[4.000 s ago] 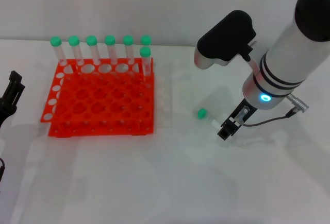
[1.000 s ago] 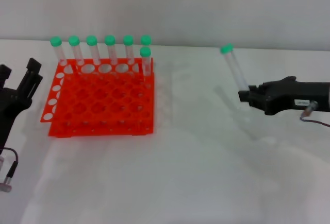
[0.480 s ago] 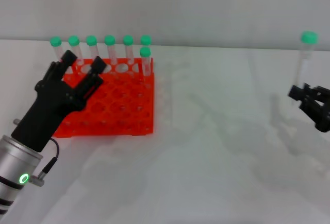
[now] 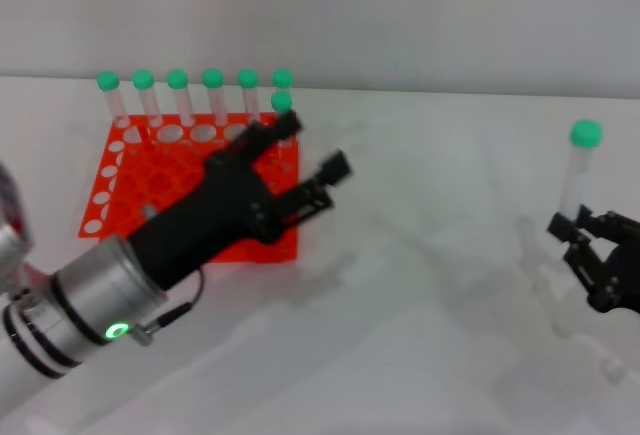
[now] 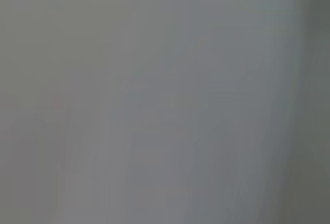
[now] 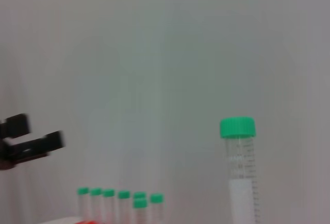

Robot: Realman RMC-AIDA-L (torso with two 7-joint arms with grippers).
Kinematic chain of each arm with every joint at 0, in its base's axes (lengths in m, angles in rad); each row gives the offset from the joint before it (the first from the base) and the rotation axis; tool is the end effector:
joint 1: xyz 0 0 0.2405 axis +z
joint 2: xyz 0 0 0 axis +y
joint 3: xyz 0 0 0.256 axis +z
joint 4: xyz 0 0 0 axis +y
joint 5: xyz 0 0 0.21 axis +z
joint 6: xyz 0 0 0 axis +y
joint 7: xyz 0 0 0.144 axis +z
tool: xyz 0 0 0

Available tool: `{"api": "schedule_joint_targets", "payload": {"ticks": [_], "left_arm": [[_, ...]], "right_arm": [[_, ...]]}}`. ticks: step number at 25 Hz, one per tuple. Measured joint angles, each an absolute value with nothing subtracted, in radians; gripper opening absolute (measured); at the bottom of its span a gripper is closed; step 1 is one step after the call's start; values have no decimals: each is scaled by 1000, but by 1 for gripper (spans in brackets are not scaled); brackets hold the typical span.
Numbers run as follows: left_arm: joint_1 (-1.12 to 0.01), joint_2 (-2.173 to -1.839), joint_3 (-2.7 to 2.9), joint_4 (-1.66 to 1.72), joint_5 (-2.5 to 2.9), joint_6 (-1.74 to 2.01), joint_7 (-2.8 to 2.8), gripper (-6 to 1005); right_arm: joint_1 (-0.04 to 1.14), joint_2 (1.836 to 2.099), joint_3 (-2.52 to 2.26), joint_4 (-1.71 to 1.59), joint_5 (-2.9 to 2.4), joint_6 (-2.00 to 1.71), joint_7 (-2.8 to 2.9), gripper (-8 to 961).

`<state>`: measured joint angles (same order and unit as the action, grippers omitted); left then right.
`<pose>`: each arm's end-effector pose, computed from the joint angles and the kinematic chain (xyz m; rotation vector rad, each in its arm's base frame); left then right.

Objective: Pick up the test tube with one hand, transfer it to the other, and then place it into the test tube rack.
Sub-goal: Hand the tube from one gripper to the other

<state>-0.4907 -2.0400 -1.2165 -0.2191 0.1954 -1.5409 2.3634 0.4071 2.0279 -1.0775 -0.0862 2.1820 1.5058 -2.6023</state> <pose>-0.2289 0.3074 -0.0364 -2.2315 -0.4652 -1.3925 0.3053 0.2892 -0.0159 -2.1047 0.3787 0.9826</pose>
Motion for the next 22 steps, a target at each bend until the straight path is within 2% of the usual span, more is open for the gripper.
{"api": "schedule_joint_targets", "payload": {"ticks": [6,7,9,22], "left_arm": [[-538,-2055,-1216,-223,286,-1529,2354,883],[-566,-2074,-1215,-234,332,-1484,2344,883],[-568,-2079,-1205,-261,349,-1450,2337,883],[-561,-2088,-1125,-426,368,-1259,2315,883]], "right_arm": [[445,2028,-1171,-86,2182,1508,-2609,201],[451,2028,-1186,-88,2182,1508,-2609,201],[466,2028,-1218,-92,2183,1508,-2610,202],[473,2028,-1360,-157,2186,1508,-2611,207]]}}
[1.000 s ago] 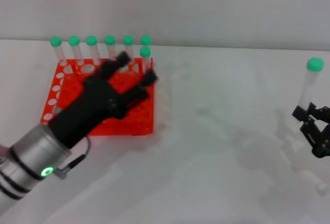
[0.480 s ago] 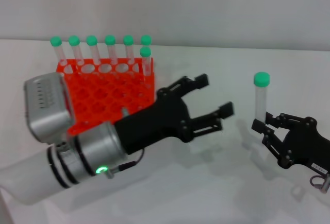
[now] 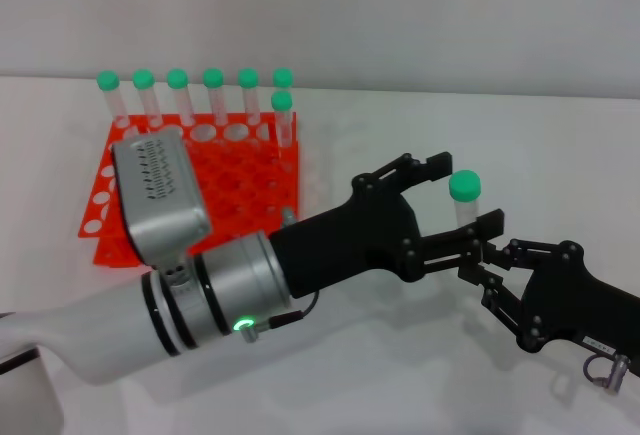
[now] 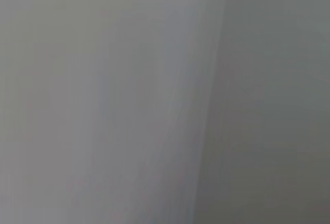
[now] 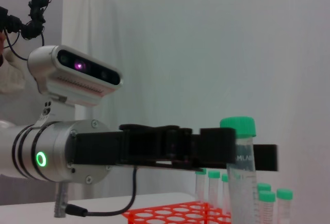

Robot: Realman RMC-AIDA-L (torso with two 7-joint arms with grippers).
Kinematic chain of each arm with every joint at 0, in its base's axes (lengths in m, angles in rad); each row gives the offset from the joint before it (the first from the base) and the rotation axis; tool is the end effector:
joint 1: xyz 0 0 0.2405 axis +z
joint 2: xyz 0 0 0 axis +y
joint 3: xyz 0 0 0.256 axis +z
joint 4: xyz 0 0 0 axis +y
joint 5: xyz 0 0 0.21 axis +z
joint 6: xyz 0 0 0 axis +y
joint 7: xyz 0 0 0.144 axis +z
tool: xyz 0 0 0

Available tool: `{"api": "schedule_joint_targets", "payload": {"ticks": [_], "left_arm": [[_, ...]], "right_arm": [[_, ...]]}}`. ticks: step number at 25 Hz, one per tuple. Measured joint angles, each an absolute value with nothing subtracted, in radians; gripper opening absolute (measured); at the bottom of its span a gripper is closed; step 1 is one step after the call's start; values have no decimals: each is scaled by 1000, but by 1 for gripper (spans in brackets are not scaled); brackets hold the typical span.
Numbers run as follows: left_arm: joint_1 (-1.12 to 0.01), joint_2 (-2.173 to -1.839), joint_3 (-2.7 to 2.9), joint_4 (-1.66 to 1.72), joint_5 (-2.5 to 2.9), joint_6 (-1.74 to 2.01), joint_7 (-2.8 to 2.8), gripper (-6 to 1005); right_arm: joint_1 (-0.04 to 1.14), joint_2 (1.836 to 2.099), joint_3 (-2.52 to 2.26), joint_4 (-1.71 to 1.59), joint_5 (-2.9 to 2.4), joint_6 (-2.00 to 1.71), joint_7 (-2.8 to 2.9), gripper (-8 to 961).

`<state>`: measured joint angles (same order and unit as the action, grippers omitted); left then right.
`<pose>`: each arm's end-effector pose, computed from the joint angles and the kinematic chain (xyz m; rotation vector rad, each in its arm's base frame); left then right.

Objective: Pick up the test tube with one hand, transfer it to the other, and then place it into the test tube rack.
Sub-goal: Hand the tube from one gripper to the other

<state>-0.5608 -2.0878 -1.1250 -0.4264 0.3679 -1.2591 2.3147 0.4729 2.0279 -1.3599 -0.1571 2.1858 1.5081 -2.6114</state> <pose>-0.1662 0.3154 -0.0960 -2.5355 -0.3799 -1.2674 0.2685 0.2926 -0.0434 -2.4103 0.1462 0.9894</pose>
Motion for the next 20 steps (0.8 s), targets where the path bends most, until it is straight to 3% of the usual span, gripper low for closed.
{"api": "schedule_joint_targets", "payload": {"ticks": [4,20], "left_arm": [[-555,-2089,-1089,-469,361,-1207,2314,883],[-536,-2094,-1074,-509,347,-1174,2346,436]], "right_arm": [[470,2028,-1361,-157,2187,1508,-2612,209],[462,2027,-1358,-157,2192,1507,-2609,216]]}}
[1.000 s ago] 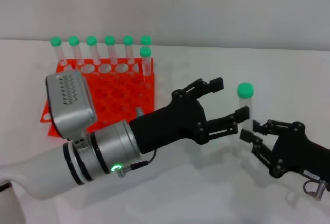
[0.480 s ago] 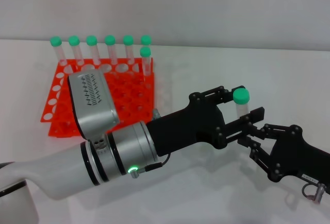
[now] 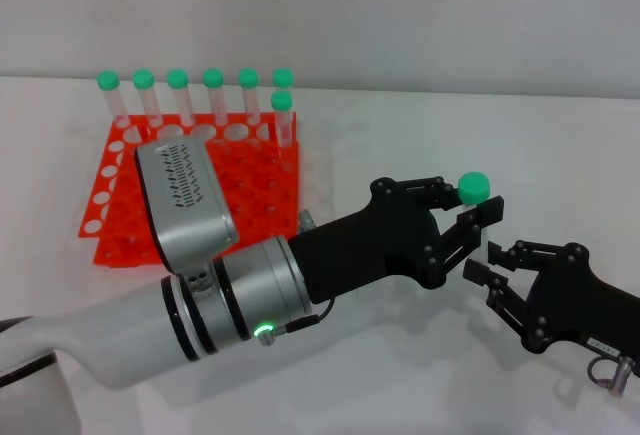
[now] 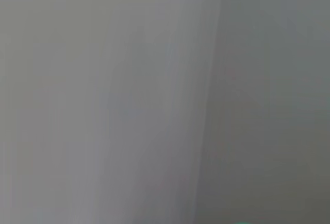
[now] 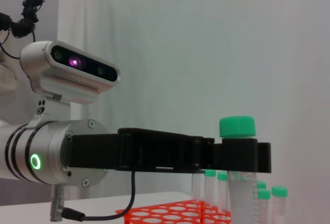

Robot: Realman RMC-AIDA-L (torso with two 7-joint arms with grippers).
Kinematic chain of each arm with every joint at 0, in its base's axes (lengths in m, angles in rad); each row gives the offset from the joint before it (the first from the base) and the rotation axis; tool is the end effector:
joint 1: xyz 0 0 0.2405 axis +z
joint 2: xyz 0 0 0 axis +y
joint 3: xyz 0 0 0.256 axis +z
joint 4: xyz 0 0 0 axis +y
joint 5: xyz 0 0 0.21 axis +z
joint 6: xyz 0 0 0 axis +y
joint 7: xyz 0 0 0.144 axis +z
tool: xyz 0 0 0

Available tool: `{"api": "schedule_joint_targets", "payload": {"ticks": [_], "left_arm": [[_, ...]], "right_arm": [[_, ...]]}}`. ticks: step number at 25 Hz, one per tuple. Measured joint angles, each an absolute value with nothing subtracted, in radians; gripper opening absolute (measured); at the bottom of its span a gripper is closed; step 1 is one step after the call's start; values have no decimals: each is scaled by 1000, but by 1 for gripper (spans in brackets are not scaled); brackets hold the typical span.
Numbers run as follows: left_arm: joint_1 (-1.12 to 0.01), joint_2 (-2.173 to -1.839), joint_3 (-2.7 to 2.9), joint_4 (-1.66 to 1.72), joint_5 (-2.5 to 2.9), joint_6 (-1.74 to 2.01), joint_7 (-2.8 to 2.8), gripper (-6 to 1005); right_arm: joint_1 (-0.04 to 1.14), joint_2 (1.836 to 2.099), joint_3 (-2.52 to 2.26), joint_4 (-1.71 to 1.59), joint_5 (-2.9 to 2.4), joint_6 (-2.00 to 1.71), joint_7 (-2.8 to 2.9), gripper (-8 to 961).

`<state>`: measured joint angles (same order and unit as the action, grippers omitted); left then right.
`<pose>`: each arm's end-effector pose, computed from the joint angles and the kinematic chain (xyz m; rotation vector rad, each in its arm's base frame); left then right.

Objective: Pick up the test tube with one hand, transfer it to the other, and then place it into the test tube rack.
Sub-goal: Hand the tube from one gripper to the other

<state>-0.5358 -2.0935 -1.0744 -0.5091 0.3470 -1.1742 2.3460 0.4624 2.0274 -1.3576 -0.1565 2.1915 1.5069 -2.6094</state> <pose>-0.1563 0.3117 -0.1055 -2.5392 -0.3477 -1.2379 0.2718 0.2906 -0.0425 -2.3992 0.1645 0.9859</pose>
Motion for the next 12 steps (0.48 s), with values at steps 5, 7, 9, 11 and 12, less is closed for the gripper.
{"api": "schedule_joint_targets", "payload": {"ticks": [5,7,9,11,12], "left_arm": [[-534,-2094,-1073,-522,347,-1165,2346,211],[-534,-2094,-1073,-523,347,-1165,2347,208],[-534,-2094,-1073,-525,343,-1165,2347,208],[-530,-2094,-1073,-527,328,-1167,2349,210],[-527,-2094,-1073,-528,322,-1168,2352,211]], "right_arm": [[461,2024,-1359,-157,2192,1505,-2599,218],[462,2023,-1360,-157,2191,1507,-2598,219],[461,2022,-1360,-159,2190,1507,-2586,219],[461,2020,-1356,-158,2189,1497,-2558,220],[460,2019,-1355,-158,2189,1494,-2547,221]]}}
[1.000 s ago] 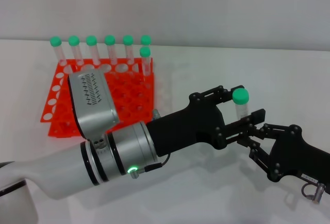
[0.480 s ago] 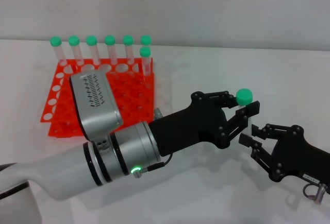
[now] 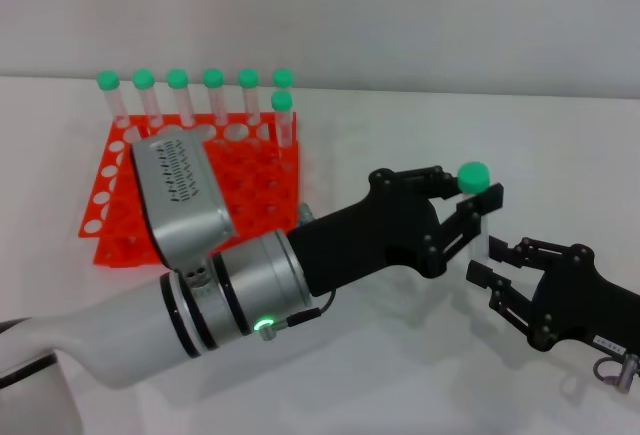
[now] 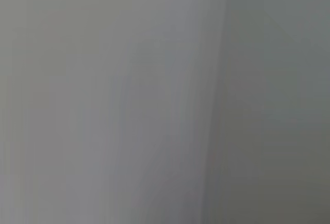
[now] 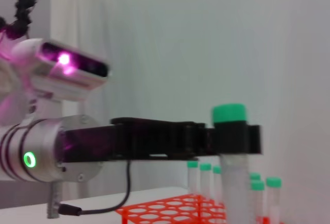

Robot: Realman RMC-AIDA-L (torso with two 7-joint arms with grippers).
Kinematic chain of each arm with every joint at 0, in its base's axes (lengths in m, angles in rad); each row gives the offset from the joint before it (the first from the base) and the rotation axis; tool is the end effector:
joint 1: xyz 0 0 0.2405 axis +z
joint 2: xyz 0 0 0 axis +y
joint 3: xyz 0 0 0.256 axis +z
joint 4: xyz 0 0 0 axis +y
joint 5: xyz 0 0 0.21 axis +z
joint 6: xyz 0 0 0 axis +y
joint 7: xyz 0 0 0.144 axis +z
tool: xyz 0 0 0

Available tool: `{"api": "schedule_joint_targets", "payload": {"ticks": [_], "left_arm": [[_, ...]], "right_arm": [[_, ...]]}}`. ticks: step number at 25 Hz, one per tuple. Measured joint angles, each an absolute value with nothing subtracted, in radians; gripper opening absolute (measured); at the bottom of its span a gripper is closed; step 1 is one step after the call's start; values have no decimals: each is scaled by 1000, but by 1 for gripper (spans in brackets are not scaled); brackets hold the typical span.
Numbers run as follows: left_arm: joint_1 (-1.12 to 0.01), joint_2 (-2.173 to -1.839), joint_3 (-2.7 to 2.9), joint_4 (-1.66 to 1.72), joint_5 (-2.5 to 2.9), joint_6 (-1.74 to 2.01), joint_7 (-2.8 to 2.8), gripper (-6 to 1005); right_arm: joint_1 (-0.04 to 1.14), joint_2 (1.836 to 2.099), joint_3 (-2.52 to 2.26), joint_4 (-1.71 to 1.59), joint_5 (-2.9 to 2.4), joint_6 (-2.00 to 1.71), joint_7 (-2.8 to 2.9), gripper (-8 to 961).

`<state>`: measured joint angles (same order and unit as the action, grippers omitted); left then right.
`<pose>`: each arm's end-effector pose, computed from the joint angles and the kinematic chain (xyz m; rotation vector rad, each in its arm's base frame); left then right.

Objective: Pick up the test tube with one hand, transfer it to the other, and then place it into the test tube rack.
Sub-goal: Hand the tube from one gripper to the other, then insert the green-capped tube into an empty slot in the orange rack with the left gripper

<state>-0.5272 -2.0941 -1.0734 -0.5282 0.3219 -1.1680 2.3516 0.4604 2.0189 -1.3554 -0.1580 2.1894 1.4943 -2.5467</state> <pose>-0.1532 0.3130 -0.1031 -2.5092 -0.3553 -1.2623 0.2758 0.2923 -0.0397 -2.4055 0.2434 0.9887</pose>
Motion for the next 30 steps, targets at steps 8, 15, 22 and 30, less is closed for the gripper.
{"api": "schedule_joint_targets", "payload": {"ticks": [8,15,22,30], "left_arm": [[-449,-2085,-1115,-540,237,-1199,2419,219],[-297,-2088,-1342,-525,229,-1276,2459,227],[-245,-2089,-1488,-487,227,-1284,2466,234],[-312,-2085,-1541,-437,181,-1215,2522,242]], "right_arm": [[417,2007,-1304,-168,2193,1460,-2523,458],[307,2007,-1055,-199,2194,1431,-2582,609],[271,2008,-812,-152,2195,1427,-2685,846],[282,2008,-670,-117,2195,1425,-2719,841]]}}
